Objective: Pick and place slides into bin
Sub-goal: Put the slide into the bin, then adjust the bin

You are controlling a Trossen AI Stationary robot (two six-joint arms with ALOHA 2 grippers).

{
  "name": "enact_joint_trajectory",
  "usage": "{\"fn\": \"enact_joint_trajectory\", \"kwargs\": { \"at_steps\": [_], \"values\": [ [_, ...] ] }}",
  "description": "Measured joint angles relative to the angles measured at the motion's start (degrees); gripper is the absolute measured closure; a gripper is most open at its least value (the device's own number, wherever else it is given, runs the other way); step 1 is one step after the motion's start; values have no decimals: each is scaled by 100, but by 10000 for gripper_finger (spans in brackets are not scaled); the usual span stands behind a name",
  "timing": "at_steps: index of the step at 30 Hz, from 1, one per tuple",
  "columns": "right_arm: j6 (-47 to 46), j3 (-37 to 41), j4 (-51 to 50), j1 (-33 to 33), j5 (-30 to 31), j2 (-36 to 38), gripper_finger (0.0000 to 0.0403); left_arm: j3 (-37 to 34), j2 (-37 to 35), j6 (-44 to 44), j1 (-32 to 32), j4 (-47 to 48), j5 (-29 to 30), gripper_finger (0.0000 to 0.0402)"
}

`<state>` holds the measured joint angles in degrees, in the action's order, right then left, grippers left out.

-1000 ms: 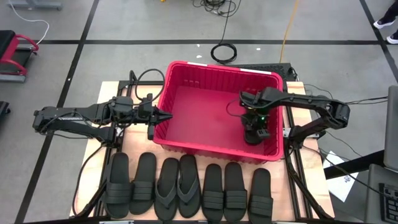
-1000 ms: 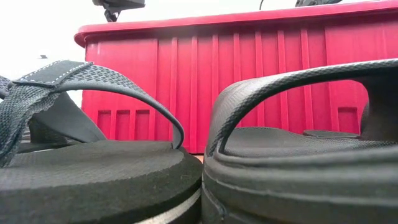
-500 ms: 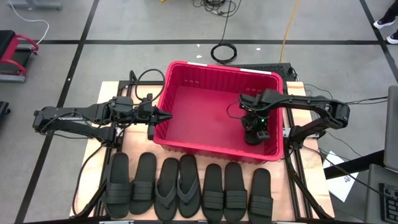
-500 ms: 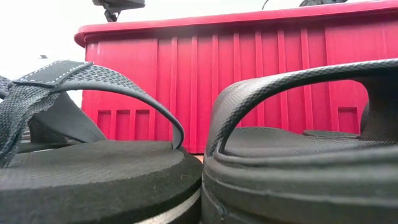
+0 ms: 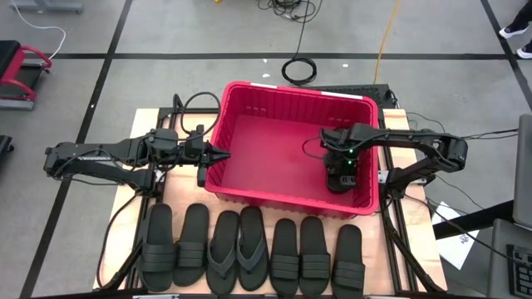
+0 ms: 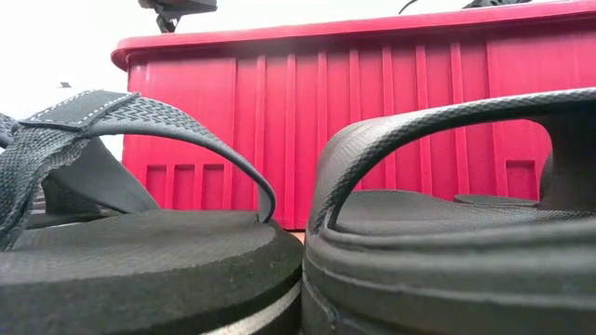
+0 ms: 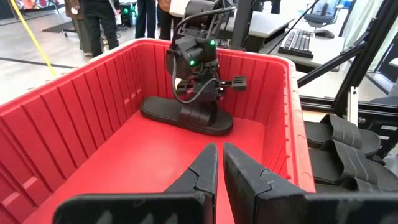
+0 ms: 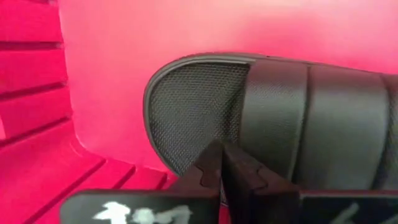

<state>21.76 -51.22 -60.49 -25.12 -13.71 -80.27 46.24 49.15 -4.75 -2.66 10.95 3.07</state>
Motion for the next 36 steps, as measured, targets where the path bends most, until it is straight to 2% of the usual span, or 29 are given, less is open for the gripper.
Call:
{"fn": "enact_joint_trajectory", "kwargs": {
  "at_steps": [16, 23, 28, 32, 36],
  "values": [
    [11, -4, -160, -389, -12, 0, 403, 0, 0, -31, 0, -4, 0, 376],
    [235, -4, -318, -389, -593, 152, 403, 0, 0, 30, 0, -3, -1, 376],
    [242, -31, -345, -389, -590, 477, 403, 0, 2, 142, 0, -4, -3, 376],
    [41, -348, -534, -389, -584, 770, 403, 0, 1, 114, 0, -6, -4, 376],
    [-58, -1110, -746, -295, -767, 1128, 403, 0, 0, 16, 0, -43, -7, 376]
  ]
}}
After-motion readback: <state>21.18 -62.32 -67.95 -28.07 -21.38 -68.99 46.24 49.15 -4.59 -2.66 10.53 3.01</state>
